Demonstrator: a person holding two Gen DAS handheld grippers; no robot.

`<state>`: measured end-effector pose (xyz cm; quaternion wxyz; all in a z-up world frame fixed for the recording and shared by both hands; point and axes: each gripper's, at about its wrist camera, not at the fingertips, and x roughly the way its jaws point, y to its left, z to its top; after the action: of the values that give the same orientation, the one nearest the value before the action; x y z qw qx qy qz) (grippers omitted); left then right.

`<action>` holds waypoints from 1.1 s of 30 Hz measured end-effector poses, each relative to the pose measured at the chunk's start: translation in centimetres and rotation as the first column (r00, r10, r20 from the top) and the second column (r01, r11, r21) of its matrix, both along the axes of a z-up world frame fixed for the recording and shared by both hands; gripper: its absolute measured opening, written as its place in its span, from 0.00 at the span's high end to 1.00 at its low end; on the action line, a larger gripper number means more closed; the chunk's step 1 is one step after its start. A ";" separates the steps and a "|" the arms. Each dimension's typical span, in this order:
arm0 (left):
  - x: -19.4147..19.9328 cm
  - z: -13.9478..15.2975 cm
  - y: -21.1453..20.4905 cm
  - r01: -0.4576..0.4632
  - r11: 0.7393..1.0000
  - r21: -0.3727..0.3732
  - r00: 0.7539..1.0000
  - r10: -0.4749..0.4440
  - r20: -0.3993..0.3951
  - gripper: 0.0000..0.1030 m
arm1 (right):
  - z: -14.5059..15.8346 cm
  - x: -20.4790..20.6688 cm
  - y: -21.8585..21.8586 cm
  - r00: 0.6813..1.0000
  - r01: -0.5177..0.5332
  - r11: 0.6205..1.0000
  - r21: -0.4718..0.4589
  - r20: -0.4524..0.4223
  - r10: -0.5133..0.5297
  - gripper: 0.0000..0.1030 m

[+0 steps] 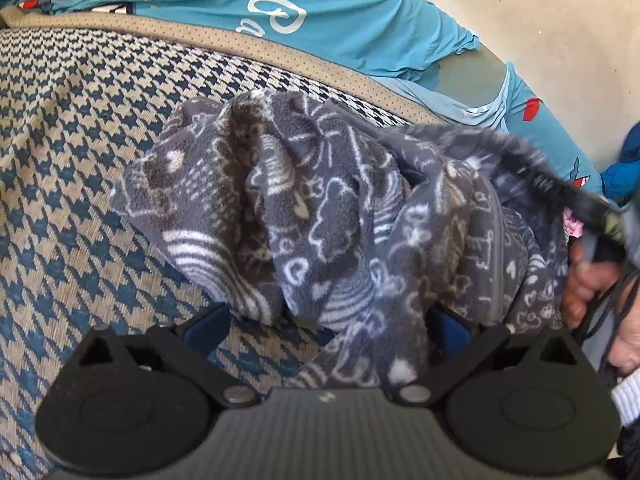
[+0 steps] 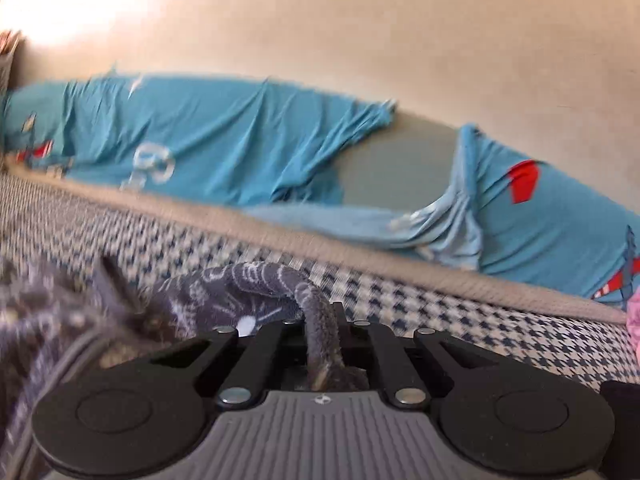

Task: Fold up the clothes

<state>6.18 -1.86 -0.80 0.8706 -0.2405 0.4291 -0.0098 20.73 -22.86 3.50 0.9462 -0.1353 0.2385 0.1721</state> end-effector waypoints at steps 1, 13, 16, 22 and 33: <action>0.0 0.1 -0.1 0.001 1.000 0.005 1.000 -0.001 0.002 0.00 | 0.6 -0.2 -0.5 0.999 0.036 0.999 0.014 0.029 -0.036 0.95; -0.2 0.4 0.0 -0.017 0.999 0.040 1.000 0.016 0.023 0.00 | 6.0 -3.5 -10.6 0.836 0.489 0.849 0.197 0.171 -0.521 0.95; -0.7 0.2 0.0 -0.018 0.999 0.044 0.999 0.017 0.028 0.00 | 6.2 -4.9 -13.0 0.810 0.546 0.814 0.199 0.123 -0.573 0.95; -1.9 -0.4 -0.2 -0.023 0.997 0.068 0.999 0.022 0.024 0.00 | 4.9 -7.9 -14.9 0.805 0.578 0.805 0.130 0.068 -0.589 0.95; -5.6 -0.1 -1.6 -0.049 0.995 0.090 0.999 0.048 0.006 0.00 | 2.2 -12.4 -16.7 0.789 0.614 0.785 0.081 -0.099 -0.607 0.92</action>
<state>0.59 -3.48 -0.94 0.8814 -0.2111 0.4216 0.0304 8.30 -39.52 5.65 0.9483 0.0068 0.2914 -0.1259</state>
